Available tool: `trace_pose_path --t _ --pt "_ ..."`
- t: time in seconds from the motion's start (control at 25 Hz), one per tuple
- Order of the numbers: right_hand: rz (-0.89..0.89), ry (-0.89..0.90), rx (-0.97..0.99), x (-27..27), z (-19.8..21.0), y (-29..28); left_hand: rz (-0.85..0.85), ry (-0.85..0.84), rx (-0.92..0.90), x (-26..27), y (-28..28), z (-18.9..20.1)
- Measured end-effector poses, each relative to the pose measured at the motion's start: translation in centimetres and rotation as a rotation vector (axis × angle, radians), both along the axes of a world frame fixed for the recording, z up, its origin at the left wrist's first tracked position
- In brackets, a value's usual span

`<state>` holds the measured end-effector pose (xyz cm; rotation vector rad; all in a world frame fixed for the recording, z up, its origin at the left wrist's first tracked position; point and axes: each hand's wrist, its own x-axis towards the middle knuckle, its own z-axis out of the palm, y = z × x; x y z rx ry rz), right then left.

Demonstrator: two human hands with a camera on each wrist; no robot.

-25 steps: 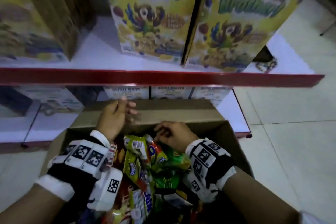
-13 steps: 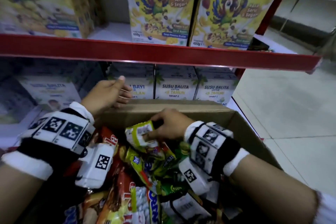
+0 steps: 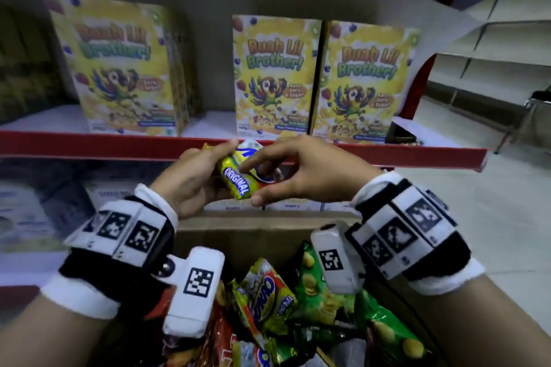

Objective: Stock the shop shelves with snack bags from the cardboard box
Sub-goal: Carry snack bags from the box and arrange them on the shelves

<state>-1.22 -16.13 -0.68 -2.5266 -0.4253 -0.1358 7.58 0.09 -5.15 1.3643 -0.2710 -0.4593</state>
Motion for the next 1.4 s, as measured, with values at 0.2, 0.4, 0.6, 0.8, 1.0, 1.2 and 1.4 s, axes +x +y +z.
trace_pose_path --t 0.2,0.4,0.6,0.8,1.0,1.2,1.4 --pt "-0.215 -0.156 0.181 0.8 0.1 -2.3 0.024 -0.080 -0.103 0.3 1.0 -0.3" --pt "-0.109 0.116 0.580 1.4 -1.7 -1.4 0.011 -0.226 -0.137 -1.0 0.4 0.0" --pt "-0.207 -0.027 0.622 1.7 -1.6 -1.5 -0.033 -0.251 -0.124 -1.6 0.1 0.4" --pt "-0.146 -0.079 0.715 1.4 -1.4 -1.5 -0.026 -0.290 -0.028 -1.8 0.2 0.1" --pt "-0.313 -0.218 0.796 2.2 -1.8 -0.7 -0.063 -0.314 0.061 -2.1 -0.2 0.2" --pt "-0.153 -0.143 0.733 1.9 -2.2 -1.1 -0.233 -0.297 0.179 -2.4 0.4 -0.2" --pt "-0.312 0.059 0.767 3.2 -4.0 -1.0 -0.061 -0.296 0.332 -0.9 1.4 -0.8"
